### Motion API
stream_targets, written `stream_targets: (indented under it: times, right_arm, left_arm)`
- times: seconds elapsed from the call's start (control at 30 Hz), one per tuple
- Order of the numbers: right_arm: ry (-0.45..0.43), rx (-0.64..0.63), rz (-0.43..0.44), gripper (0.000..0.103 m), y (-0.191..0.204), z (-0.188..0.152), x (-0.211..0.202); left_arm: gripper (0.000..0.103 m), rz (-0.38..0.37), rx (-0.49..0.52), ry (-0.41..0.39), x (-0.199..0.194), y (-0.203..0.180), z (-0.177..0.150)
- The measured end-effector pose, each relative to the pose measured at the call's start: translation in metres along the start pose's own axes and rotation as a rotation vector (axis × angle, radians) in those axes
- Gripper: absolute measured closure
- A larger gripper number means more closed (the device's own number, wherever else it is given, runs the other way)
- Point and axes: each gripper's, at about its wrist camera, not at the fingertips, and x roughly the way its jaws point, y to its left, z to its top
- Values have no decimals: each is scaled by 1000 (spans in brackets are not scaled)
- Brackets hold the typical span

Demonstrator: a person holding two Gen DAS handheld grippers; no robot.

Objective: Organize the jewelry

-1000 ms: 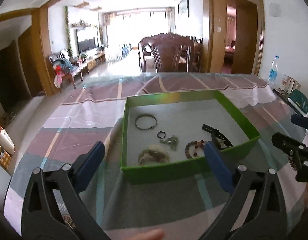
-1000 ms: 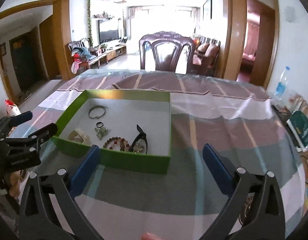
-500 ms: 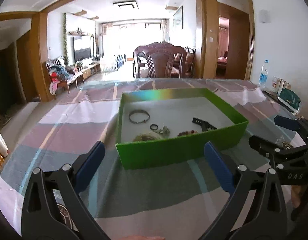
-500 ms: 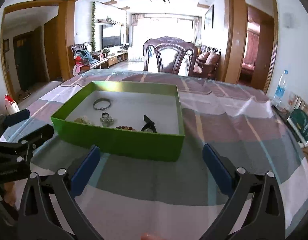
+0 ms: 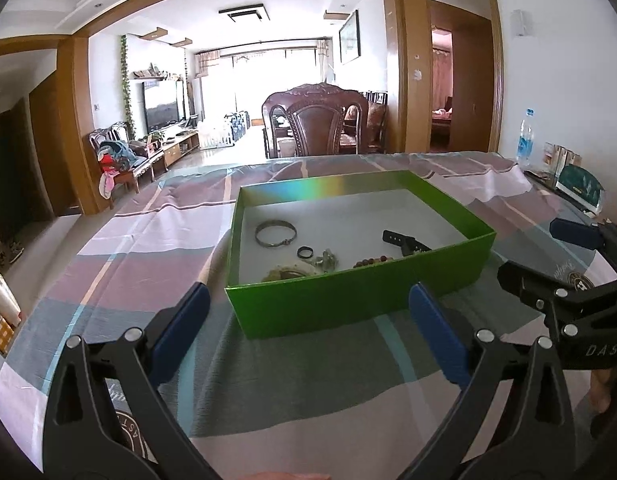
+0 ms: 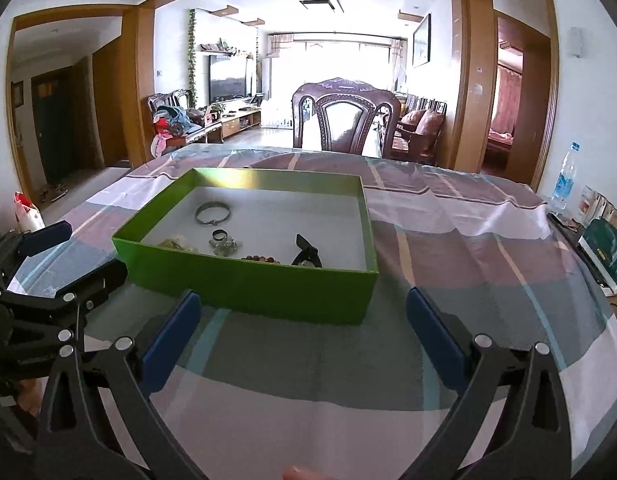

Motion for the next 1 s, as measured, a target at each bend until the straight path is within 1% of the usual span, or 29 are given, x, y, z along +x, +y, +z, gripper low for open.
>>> stream_targets:
  times: [1.0]
  right_arm:
    - [20,4,-2,3,2,-4,4]
  left_arm:
    - [4,-16,-10,16,3,-2,-2]
